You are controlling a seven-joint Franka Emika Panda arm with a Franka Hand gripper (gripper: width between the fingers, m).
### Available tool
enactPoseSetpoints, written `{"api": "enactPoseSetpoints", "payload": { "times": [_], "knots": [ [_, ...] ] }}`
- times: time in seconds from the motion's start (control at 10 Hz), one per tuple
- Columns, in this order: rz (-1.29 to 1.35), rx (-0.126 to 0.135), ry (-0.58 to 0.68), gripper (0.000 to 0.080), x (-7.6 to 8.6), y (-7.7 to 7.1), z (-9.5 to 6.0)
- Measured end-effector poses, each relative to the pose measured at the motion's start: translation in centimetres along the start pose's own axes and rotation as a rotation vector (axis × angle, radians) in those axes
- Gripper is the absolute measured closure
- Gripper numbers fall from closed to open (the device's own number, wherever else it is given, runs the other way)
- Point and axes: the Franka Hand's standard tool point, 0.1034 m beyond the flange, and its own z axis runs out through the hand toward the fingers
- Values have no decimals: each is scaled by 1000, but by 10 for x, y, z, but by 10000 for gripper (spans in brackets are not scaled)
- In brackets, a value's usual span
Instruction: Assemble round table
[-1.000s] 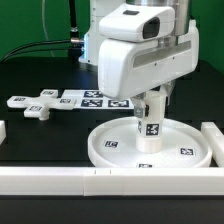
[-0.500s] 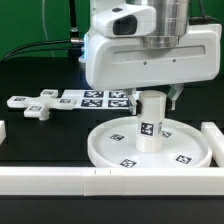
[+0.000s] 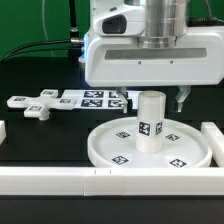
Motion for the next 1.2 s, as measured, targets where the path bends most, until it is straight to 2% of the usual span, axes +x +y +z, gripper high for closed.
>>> {"api": "enactPoseSetpoints", "payload": {
  "times": [0.1, 0.3, 0.4, 0.9, 1.0, 1.1, 1.2],
  "knots": [
    [-49, 1, -1, 167, -6, 1, -4],
    [-111, 6, -3, 153, -32, 20, -20],
    [-97, 1, 11, 151, -37, 27, -19],
    [-112, 2, 6, 151, -38, 26, -17],
    [-176, 7, -3, 151, -52, 38, -18],
    [-239, 12, -6, 151, -69, 59, -21],
    [-282, 8, -7, 151, -76, 77, -22]
  ]
}}
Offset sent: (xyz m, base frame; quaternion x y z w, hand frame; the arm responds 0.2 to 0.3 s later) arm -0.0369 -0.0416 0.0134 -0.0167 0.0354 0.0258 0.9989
